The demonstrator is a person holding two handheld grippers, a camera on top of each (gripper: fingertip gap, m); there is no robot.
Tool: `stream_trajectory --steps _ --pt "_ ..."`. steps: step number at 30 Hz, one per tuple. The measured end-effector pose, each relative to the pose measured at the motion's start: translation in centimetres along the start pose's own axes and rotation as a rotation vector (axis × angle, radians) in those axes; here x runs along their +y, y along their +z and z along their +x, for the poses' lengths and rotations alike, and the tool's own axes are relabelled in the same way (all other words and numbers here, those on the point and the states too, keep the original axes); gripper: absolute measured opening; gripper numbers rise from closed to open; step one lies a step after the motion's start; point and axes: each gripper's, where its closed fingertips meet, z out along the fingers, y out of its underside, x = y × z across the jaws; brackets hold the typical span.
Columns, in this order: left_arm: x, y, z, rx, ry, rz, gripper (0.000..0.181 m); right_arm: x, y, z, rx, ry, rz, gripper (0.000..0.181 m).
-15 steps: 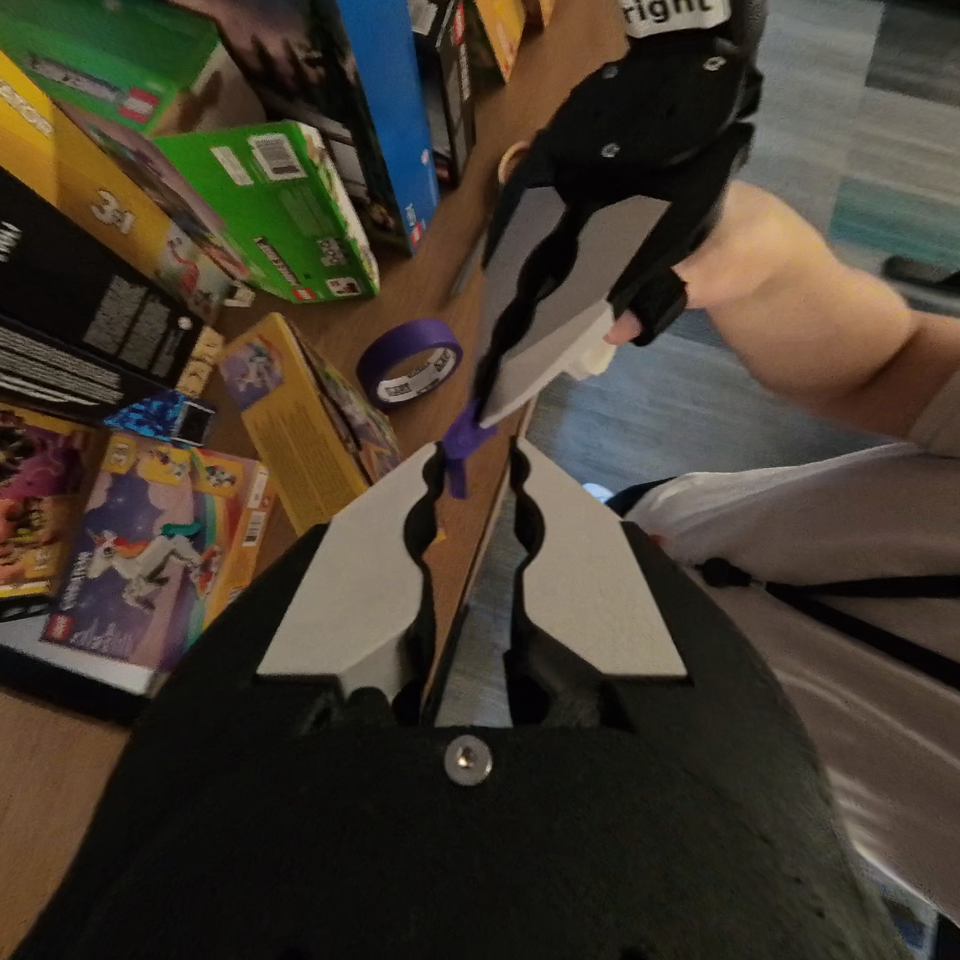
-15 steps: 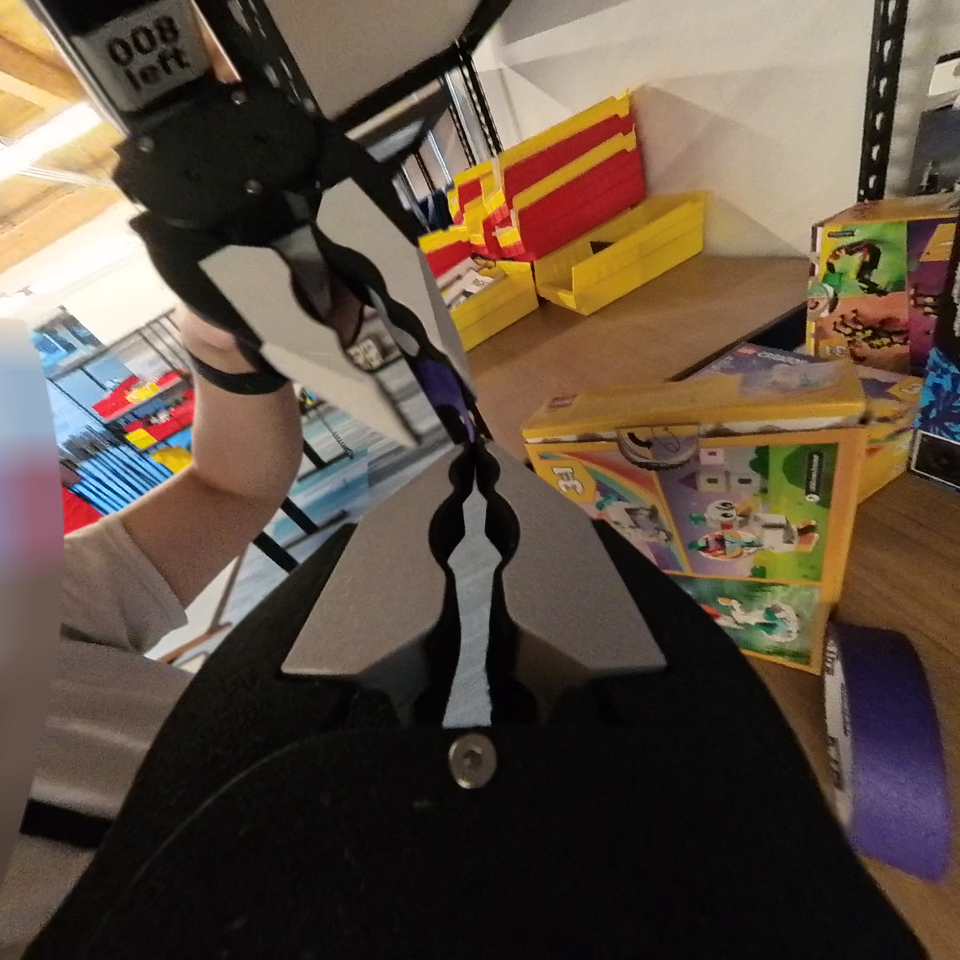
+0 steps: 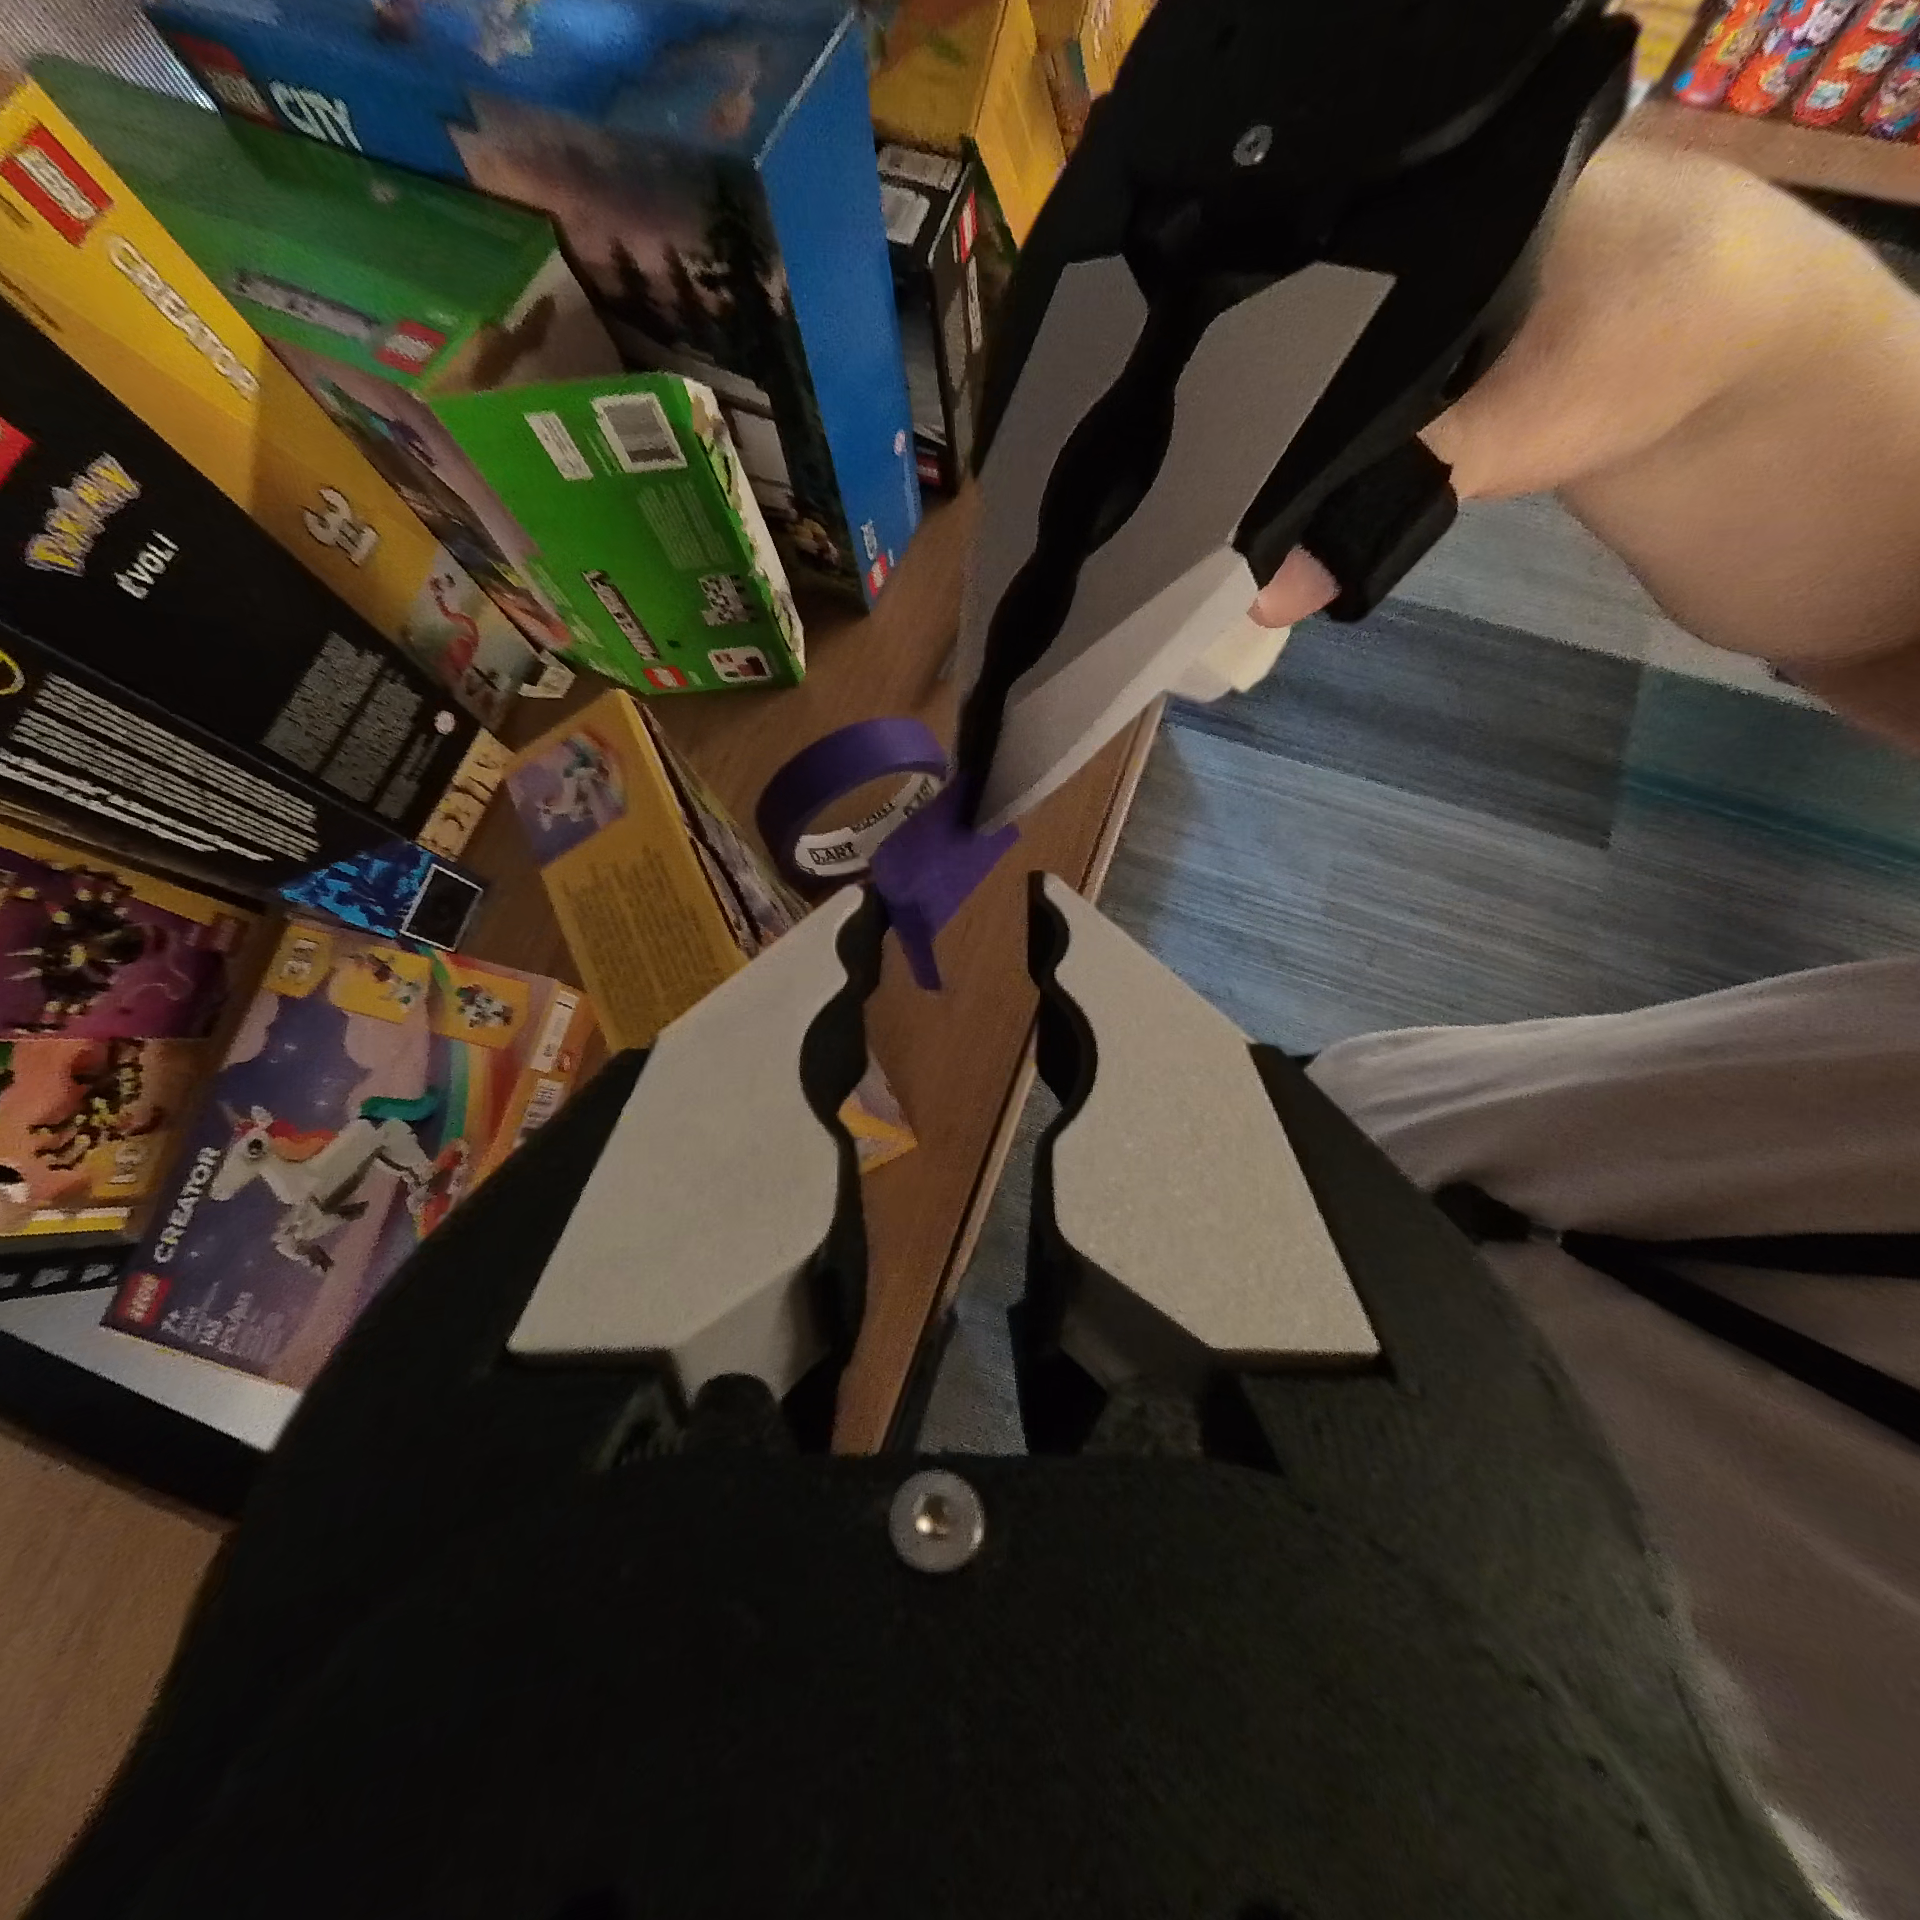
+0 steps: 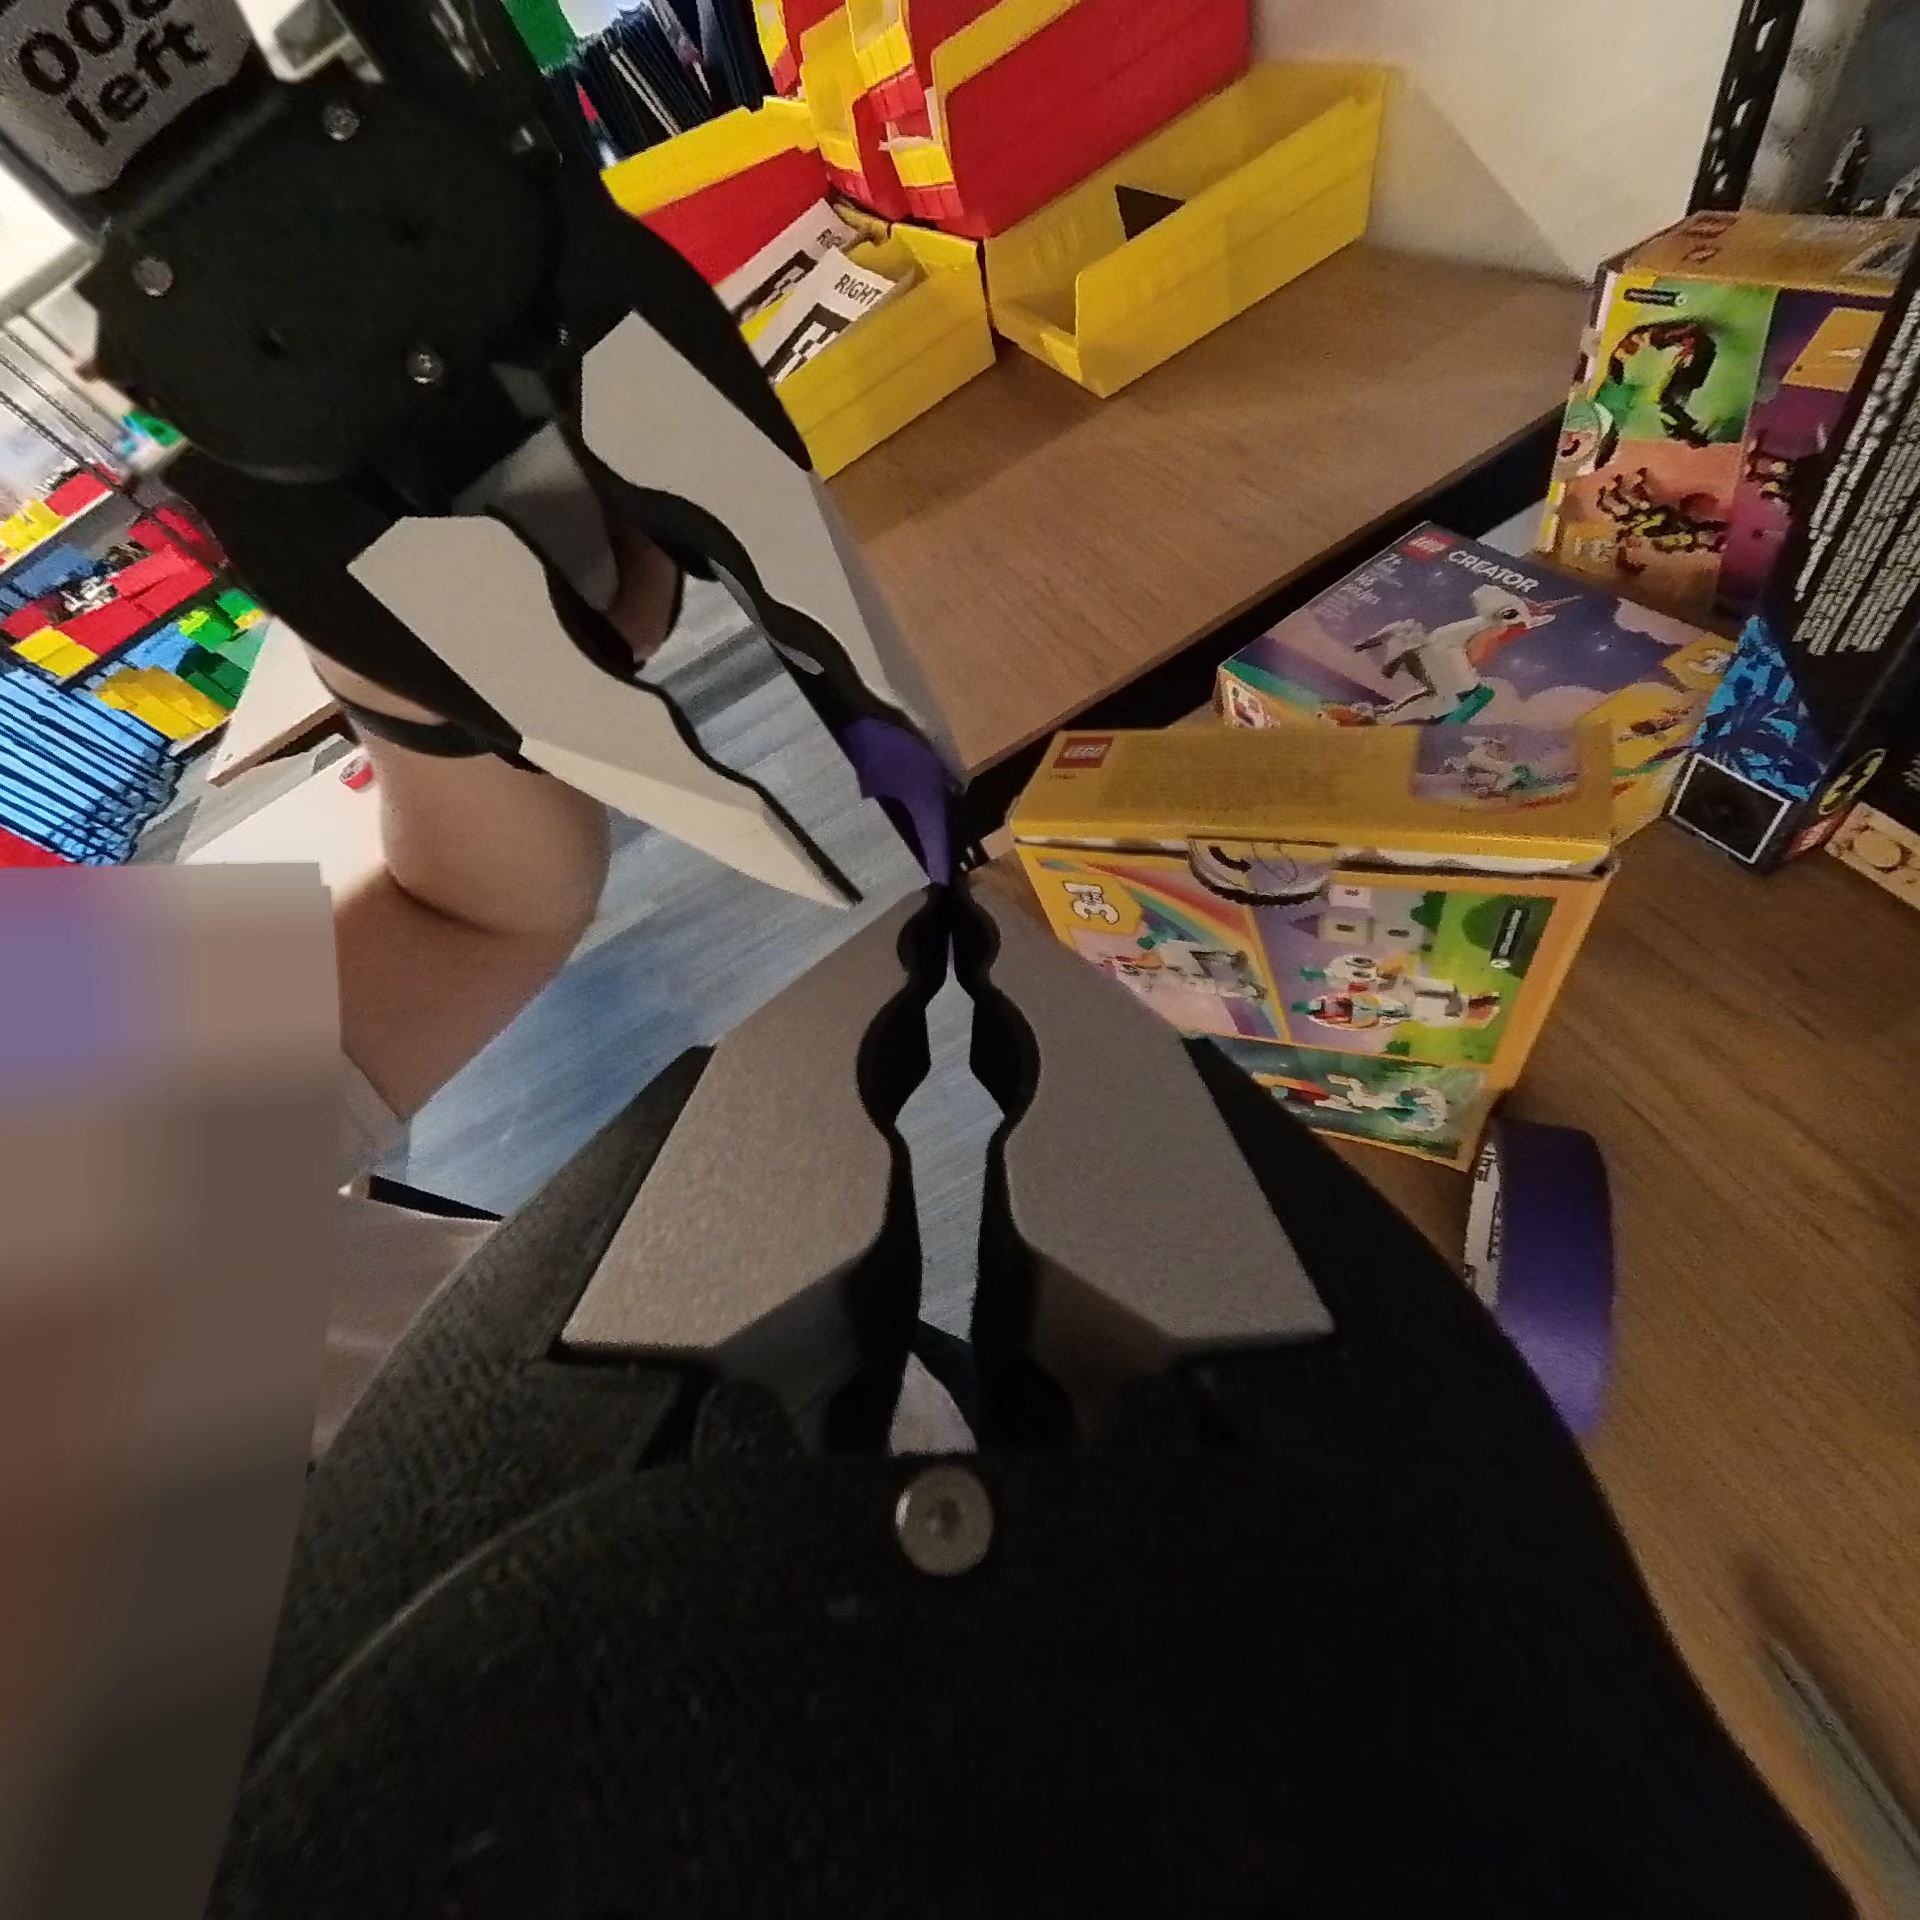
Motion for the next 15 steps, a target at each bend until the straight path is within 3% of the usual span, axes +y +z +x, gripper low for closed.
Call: stream_trajectory --steps 1,2,3,4,6,7,11,15 --pt "0.0 -0.2 -1.2 -0.083 0.000 0.001 0.070 0.2 -0.2 0.5 0.040 -0.009 -0.031 0.000" --pt "0.3 -0.9 -3.7 -0.251 0.023 -0.013 0.081 0.2 -0.4 1.0 0.081 -0.036 -0.040 0.000" --pt "0.5 -1.9 -5.4 -0.368 0.063 -0.009 0.077 0.1 -0.7 1.0 0.082 -0.032 -0.026 0.000" --pt "0.3 -2.1 -4.7 -0.330 0.077 0.032 0.068 0.0 -1.0 0.9 0.071 -0.015 -0.014 0.000" --pt "-0.9 -2.6 -1.2 -0.089 0.013 0.173 0.064 -0.1 -1.5 1.5 0.101 -0.013 0.001 0.000" --pt "-1.4 -3.2 -0.9 -0.056 -0.017 0.232 0.069 -0.3 -1.6 1.8 0.113 -0.008 0.014 0.000" --pt "-2.1 -3.5 -0.8 -0.125 -0.029 0.334 0.069 -0.8 -1.0 2.2 0.149 0.001 0.031 0.000" --pt "-1.7 -1.1 -2.1 -0.275 -0.048 0.285 0.066 -1.4 -0.2 1.8 0.158 -0.003 0.047 0.000"
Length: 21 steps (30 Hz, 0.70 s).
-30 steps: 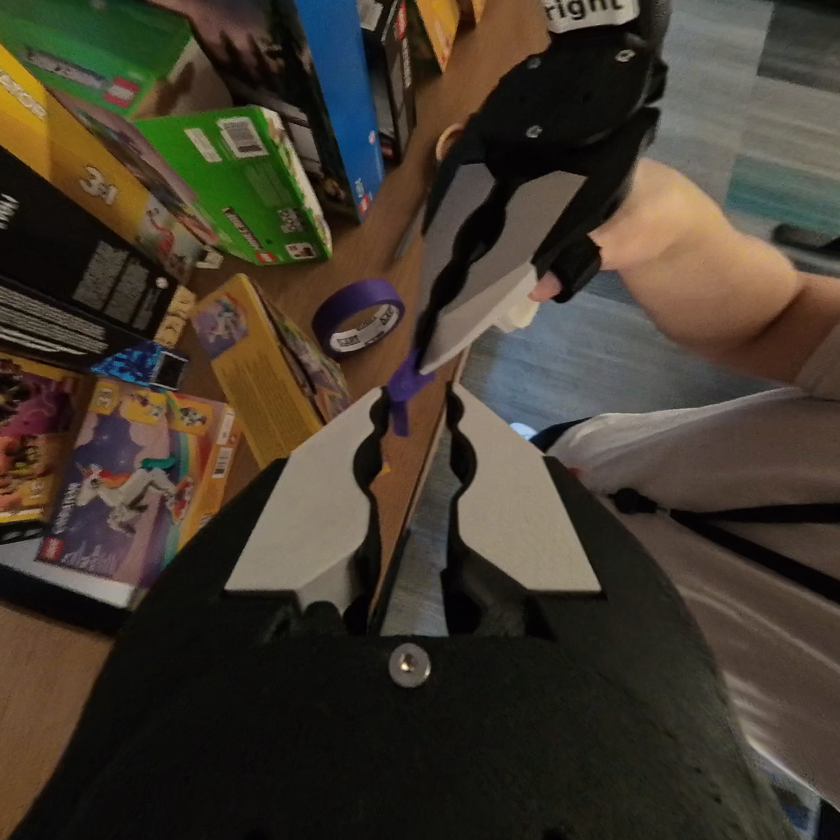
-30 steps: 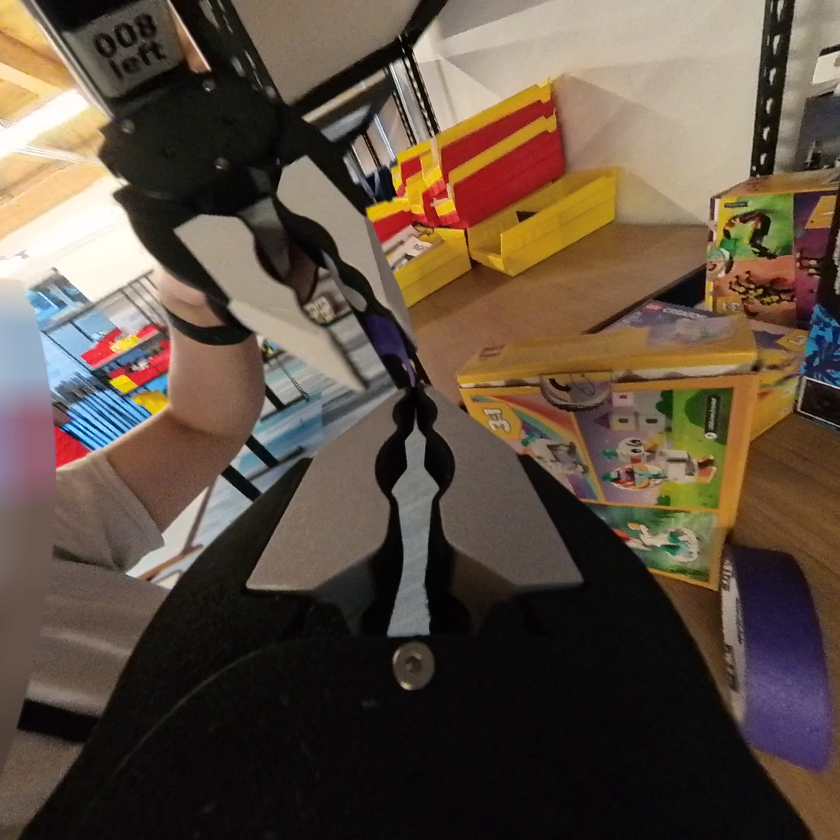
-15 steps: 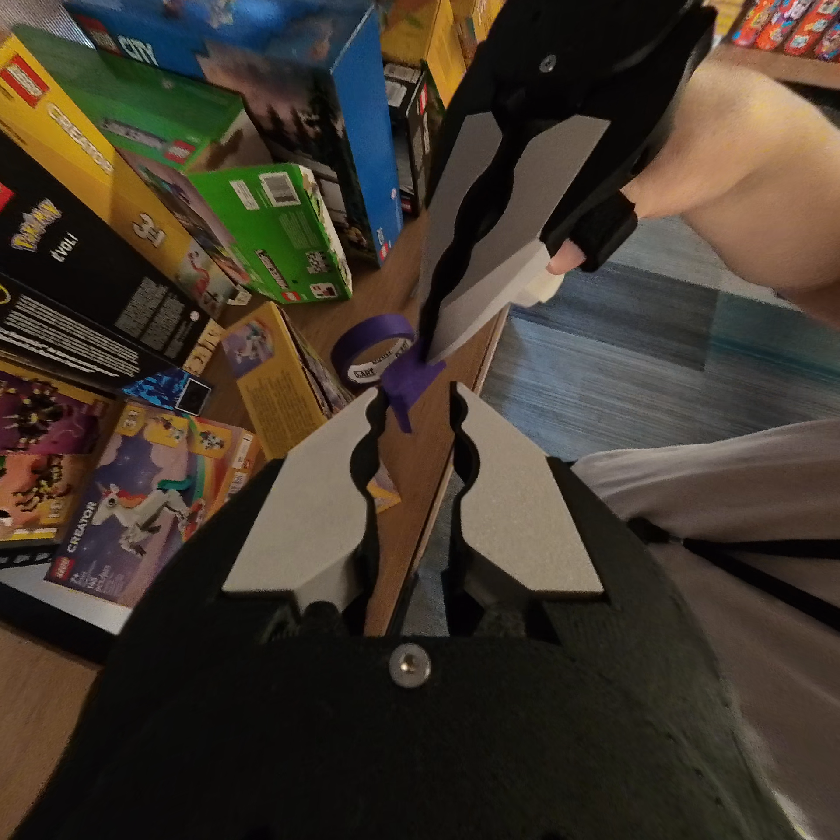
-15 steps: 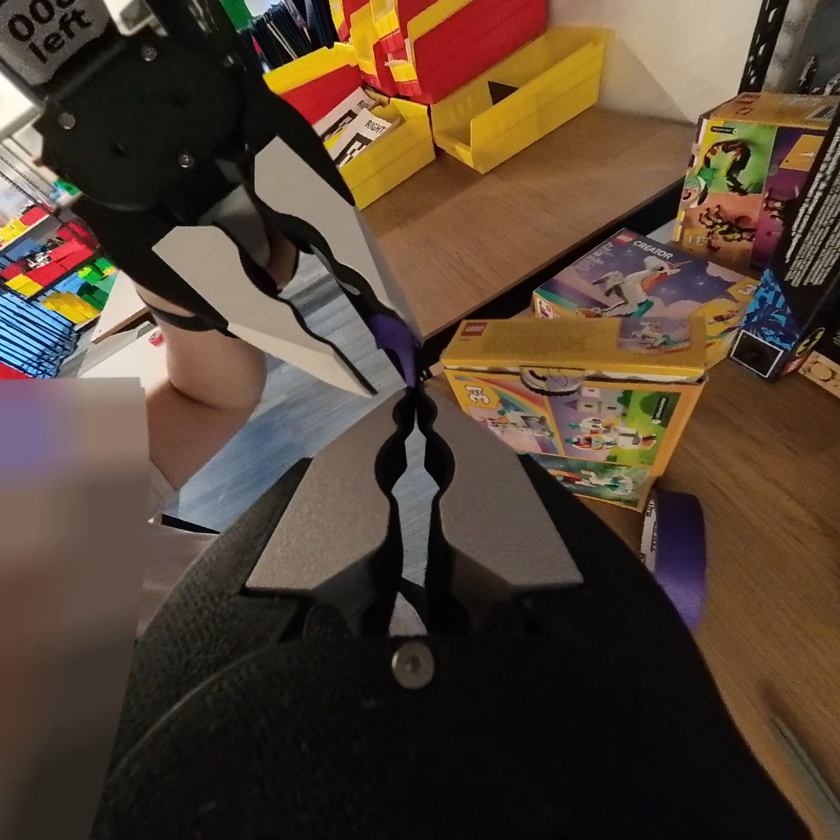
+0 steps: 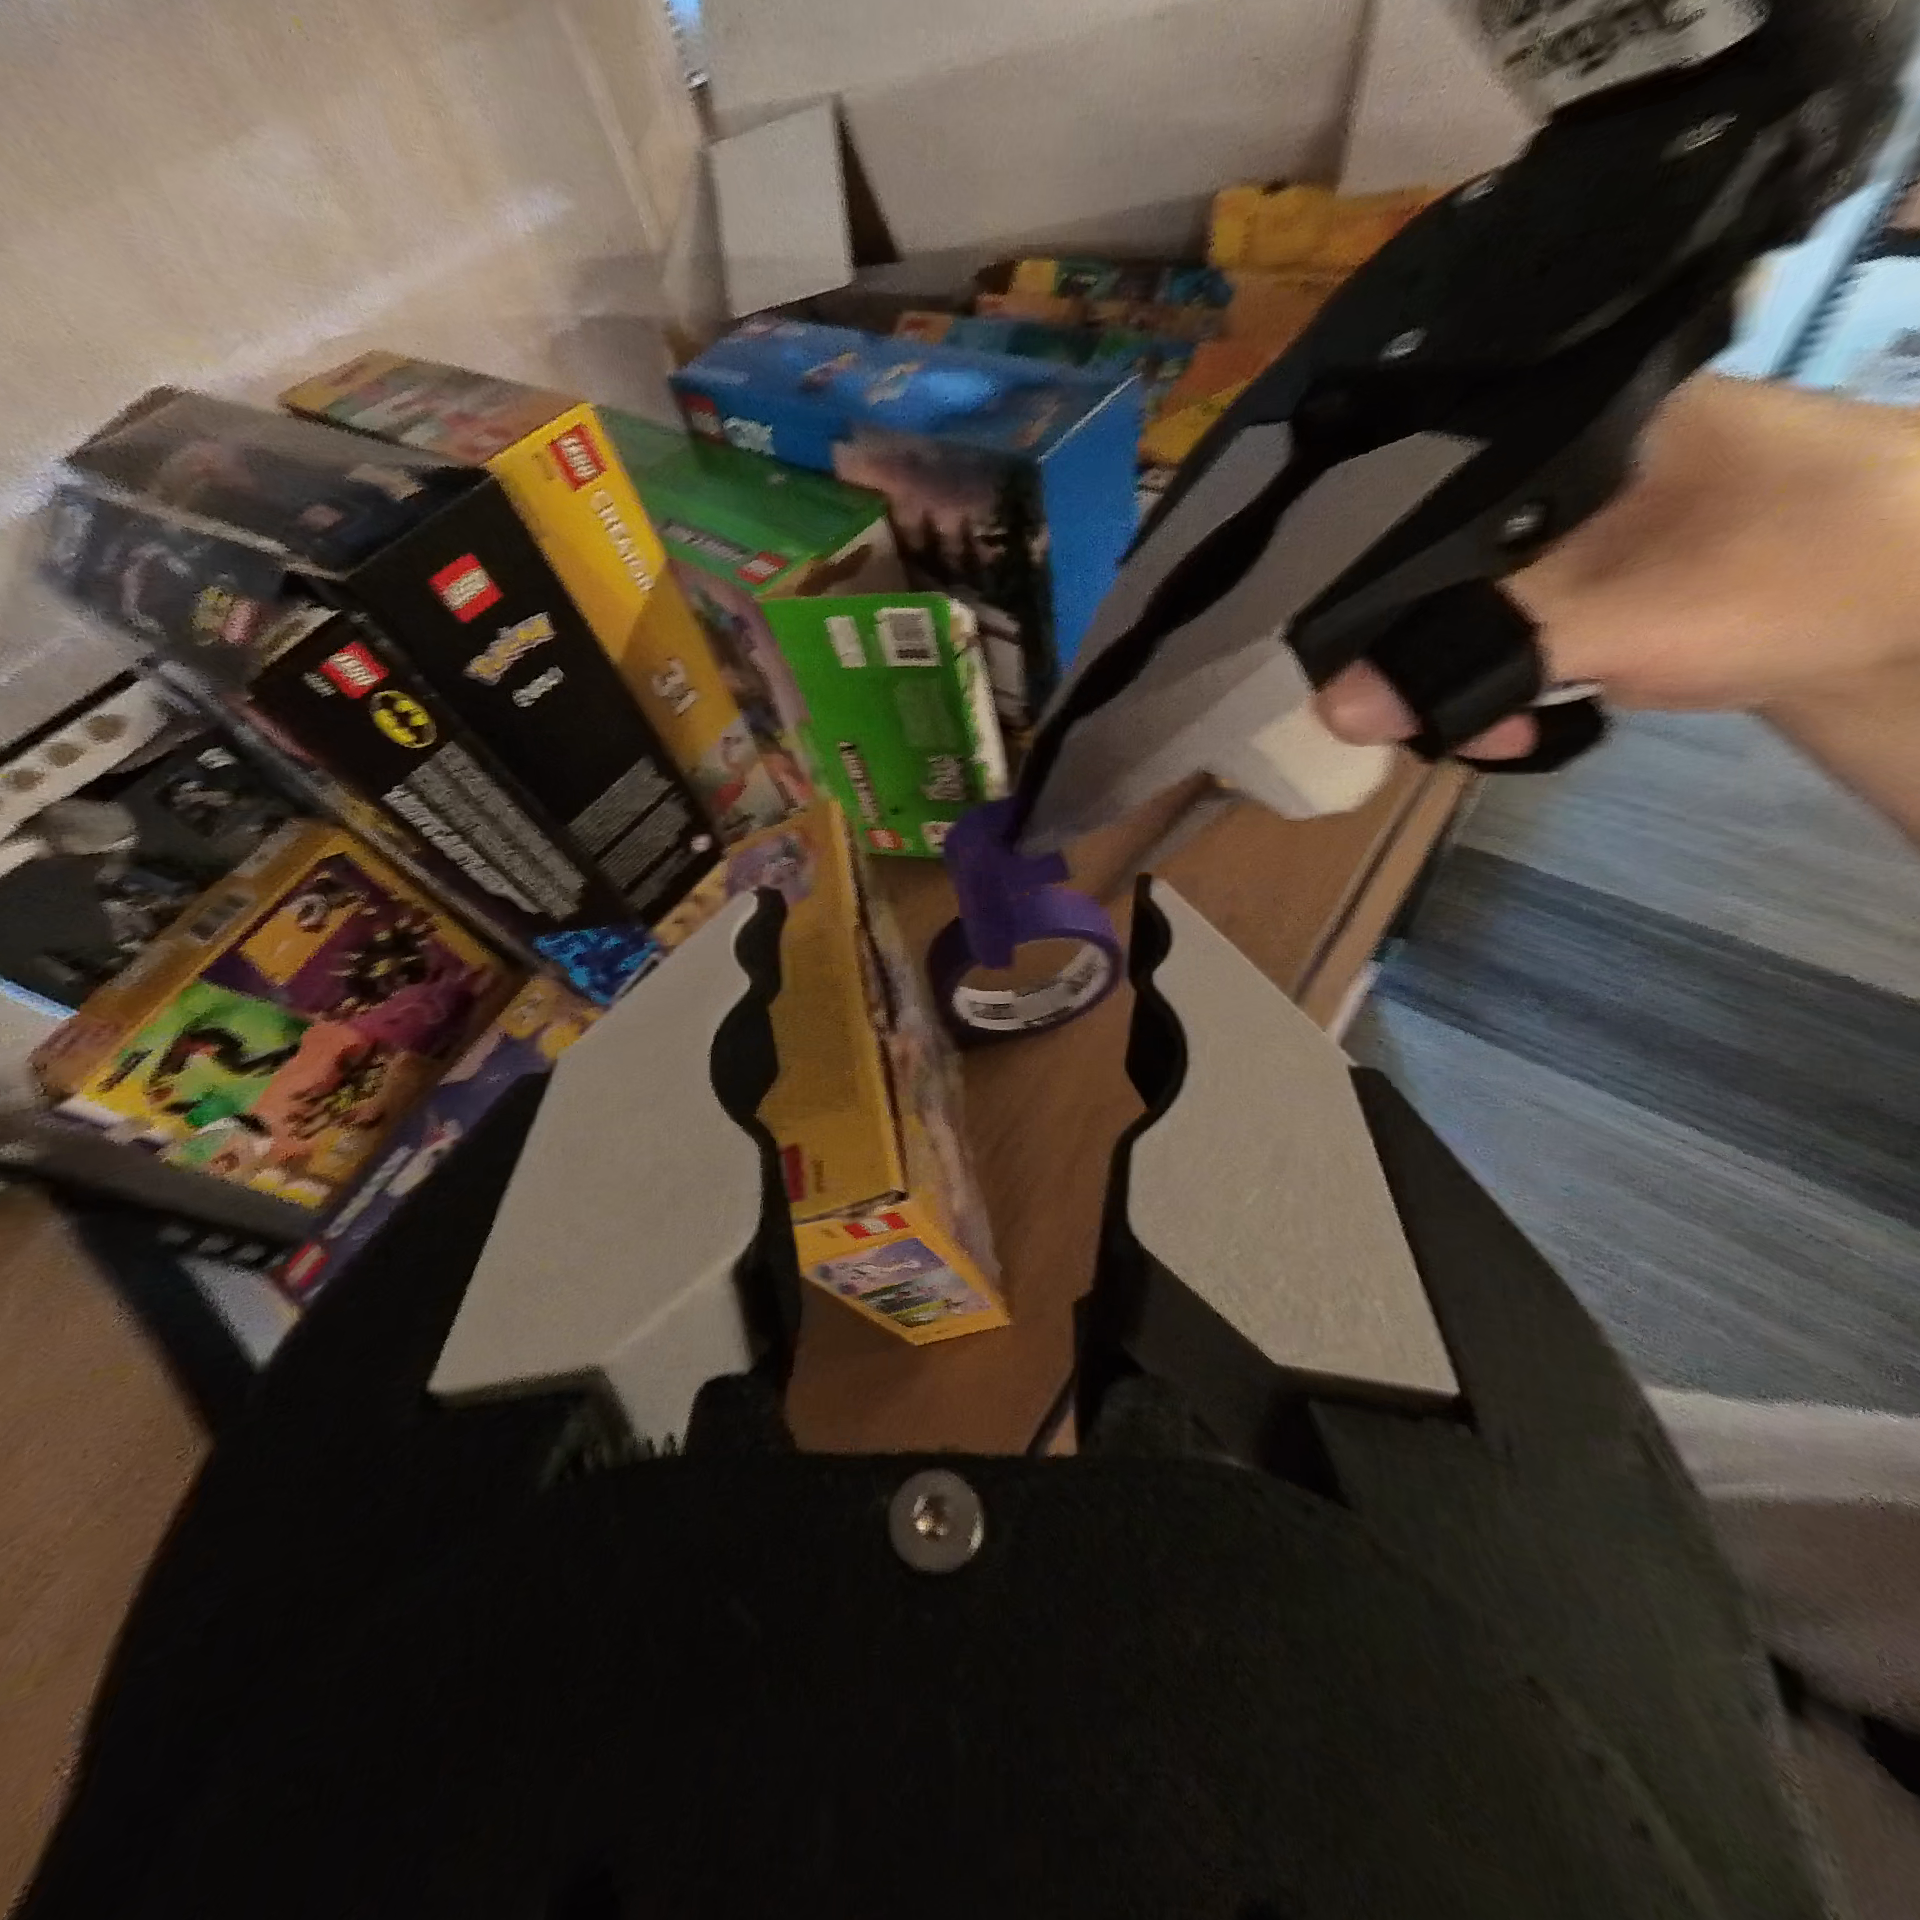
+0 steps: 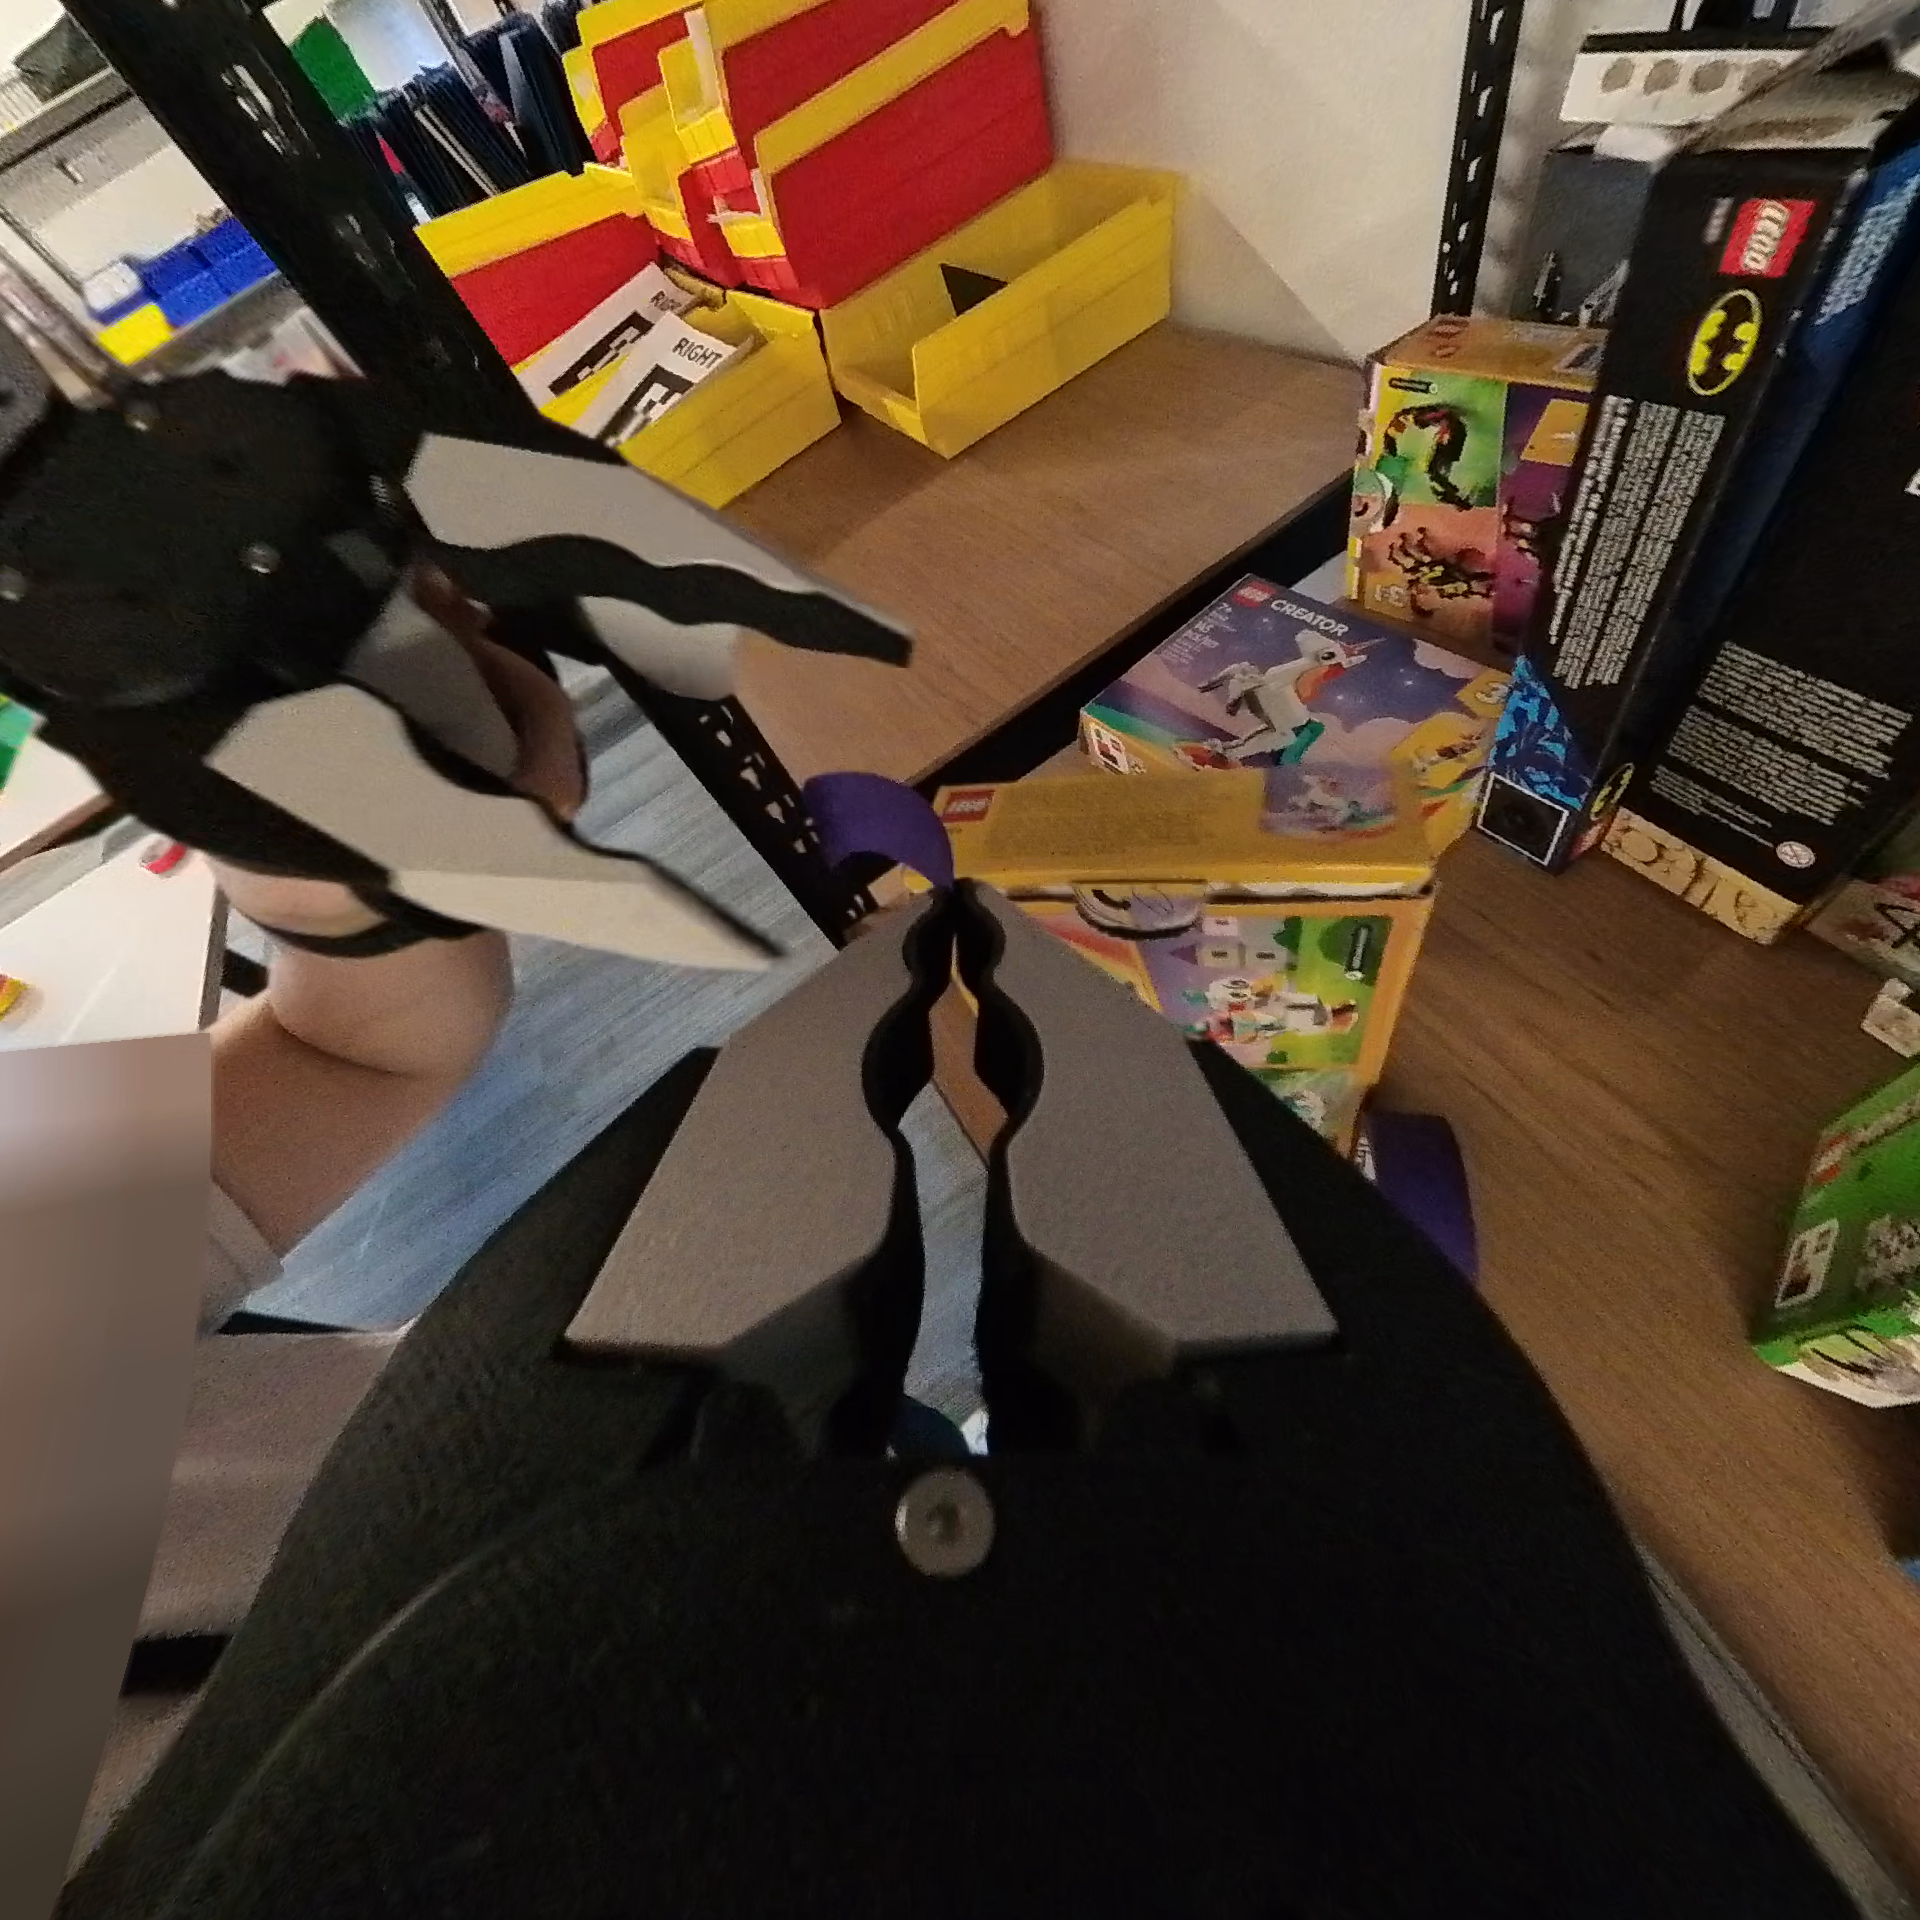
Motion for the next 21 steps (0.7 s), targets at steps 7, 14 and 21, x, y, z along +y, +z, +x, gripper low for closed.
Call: stream_trajectory --steps 7,14,21 --pt "0.4 0.7 -2.3 -0.093 0.057 0.011 0.015 0.0 -0.1 0.0 0.004 0.008 0.014 0.000" --pt "1.7 1.0 -1.0 0.064 0.027 -0.072 0.000 0.6 0.2 0.2 -0.039 0.067 0.002 0.000" --pt "3.3 1.0 -1.1 0.163 -0.008 -0.287 0.000 1.8 1.2 0.2 -0.126 0.179 -0.077 0.000"
